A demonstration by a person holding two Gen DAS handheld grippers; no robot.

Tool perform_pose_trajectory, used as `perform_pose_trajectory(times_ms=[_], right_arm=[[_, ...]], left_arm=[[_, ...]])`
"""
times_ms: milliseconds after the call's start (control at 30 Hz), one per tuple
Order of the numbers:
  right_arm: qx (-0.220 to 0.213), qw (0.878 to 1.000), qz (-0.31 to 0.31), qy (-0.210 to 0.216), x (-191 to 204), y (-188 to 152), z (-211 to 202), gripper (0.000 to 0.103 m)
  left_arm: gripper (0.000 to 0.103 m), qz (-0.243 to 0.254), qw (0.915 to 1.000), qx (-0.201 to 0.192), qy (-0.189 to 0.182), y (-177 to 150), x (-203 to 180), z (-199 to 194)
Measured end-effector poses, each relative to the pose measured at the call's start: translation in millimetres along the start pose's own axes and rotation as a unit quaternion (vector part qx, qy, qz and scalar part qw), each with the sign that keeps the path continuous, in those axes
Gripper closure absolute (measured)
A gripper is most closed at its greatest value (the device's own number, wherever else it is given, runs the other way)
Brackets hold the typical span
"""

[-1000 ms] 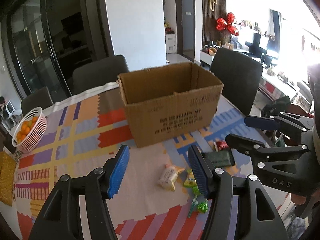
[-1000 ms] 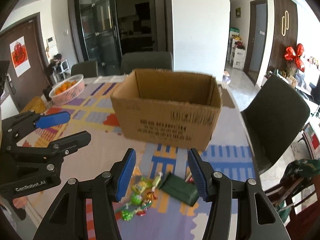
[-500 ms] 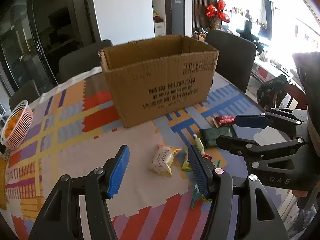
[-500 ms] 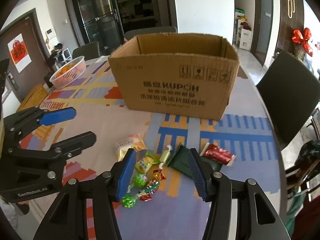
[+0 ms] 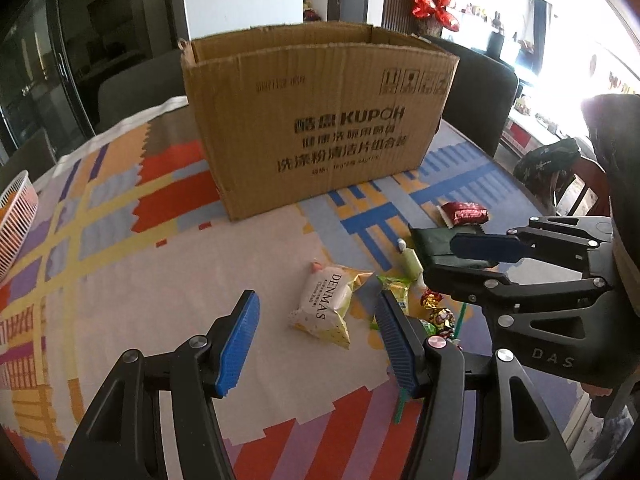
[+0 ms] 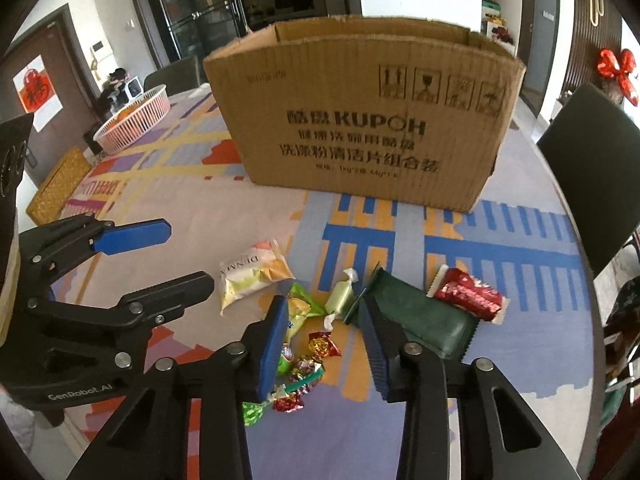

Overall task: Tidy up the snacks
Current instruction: 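Grasp the Denmas bag with the left tool while the right tool grasps the green bottle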

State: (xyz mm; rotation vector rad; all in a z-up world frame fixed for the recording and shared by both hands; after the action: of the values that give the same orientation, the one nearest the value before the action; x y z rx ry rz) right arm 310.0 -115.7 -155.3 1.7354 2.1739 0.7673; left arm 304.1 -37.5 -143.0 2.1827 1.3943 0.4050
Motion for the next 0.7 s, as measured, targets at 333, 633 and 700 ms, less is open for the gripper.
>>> perform_pose_trajectory(times_ms=[333, 633, 700], right_arm=[[0.018, 1.0, 0.002, 0.0, -2, 2, 25, 0.075], [0.026, 1.0, 0.005, -0.002, -3, 4, 38, 0.078], [0.031, 0.999, 0.008, -0.002, -4, 3, 41, 0.079]], left_arm=[[0.048, -0.016, 0.9995, 0.019, -0.02, -2, 2, 23], [0.05, -0.026, 0.9987, 0.025, -0.035, 1, 0, 34], [0.051, -0.028, 0.9985, 0.029, -0.038, 0, -1, 38]])
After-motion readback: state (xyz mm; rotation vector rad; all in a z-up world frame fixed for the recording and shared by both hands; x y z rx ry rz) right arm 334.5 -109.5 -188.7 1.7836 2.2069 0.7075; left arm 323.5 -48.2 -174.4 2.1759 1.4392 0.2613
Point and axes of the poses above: each gripper's, at about its wrist camera, not at the fingertips, and z roughly the way its jaws point, x to its left, y to its top, the point moved 10 cm from there along z, roughly the way its jaws point, and after that the axes turned 1 degree about x, right-handed, at the moved point
